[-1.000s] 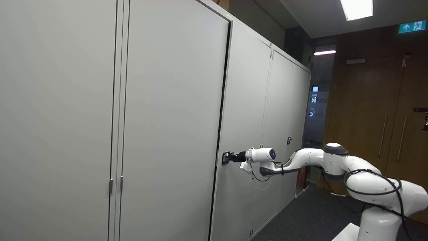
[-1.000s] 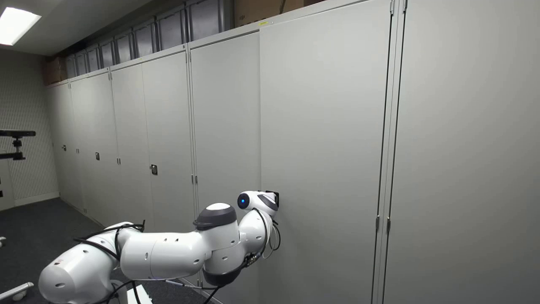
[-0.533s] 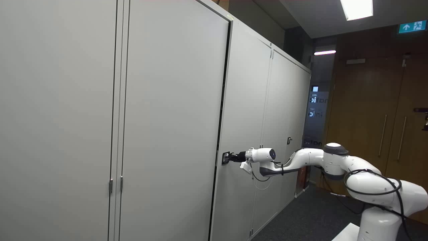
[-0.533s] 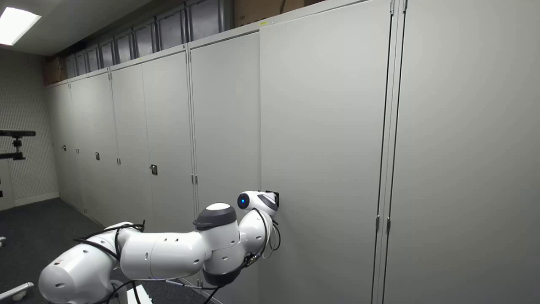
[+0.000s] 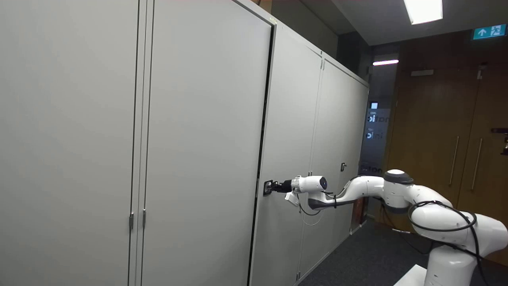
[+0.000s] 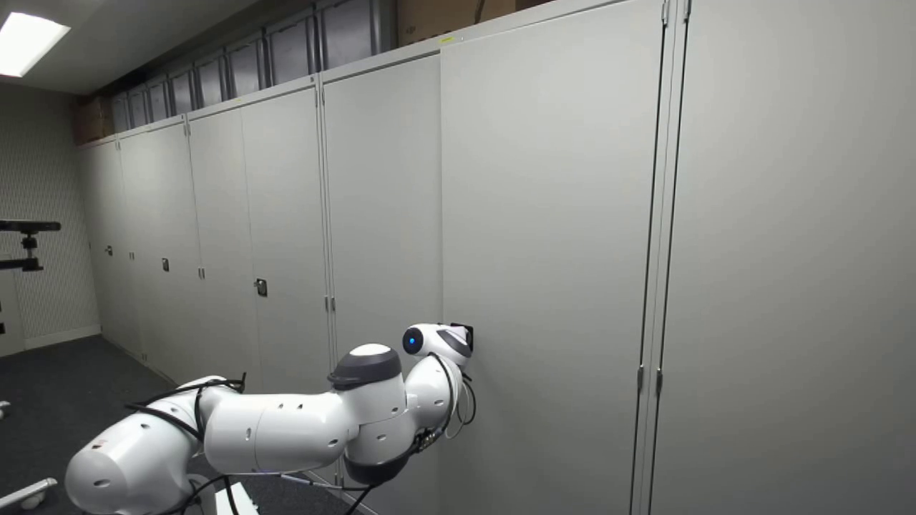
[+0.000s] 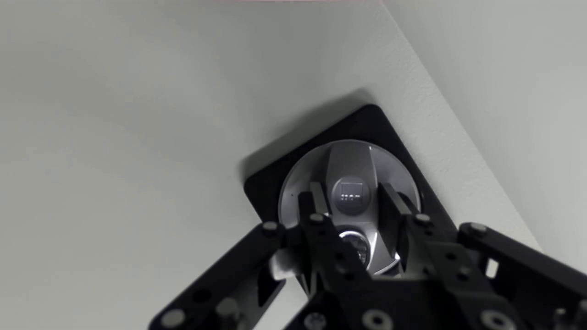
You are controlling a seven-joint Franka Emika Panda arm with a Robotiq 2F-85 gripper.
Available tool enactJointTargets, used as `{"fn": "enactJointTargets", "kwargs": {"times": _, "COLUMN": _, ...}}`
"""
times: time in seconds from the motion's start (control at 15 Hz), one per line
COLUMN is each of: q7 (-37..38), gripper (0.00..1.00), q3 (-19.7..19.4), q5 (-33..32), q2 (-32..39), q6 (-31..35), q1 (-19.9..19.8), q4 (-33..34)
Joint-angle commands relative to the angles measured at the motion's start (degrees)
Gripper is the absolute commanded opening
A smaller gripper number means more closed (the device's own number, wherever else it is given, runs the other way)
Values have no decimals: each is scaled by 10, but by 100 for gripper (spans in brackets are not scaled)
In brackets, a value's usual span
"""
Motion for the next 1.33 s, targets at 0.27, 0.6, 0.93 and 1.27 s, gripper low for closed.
{"fn": "enactJointTargets", "kwargs": {"times": 0.27, "q7": -1, "gripper": 8, "q3": -1, "q5": 3, "q2": 0, "q6": 18, "q1": 0, "q4": 4}}
{"fn": "enactJointTargets", "kwargs": {"times": 0.6, "q7": 12, "gripper": 8, "q3": -2, "q5": 6, "q2": 0, "q6": 42, "q1": -1, "q4": 9}}
{"fn": "enactJointTargets", "kwargs": {"times": 0.93, "q7": 35, "gripper": 8, "q3": -14, "q5": 5, "q2": 0, "q6": 91, "q1": -10, "q4": 22}}
{"fn": "enactJointTargets", "kwargs": {"times": 1.27, "q7": 61, "gripper": 8, "q3": -27, "q5": -3, "q2": 0, "q6": 157, "q1": -15, "q4": 45}}
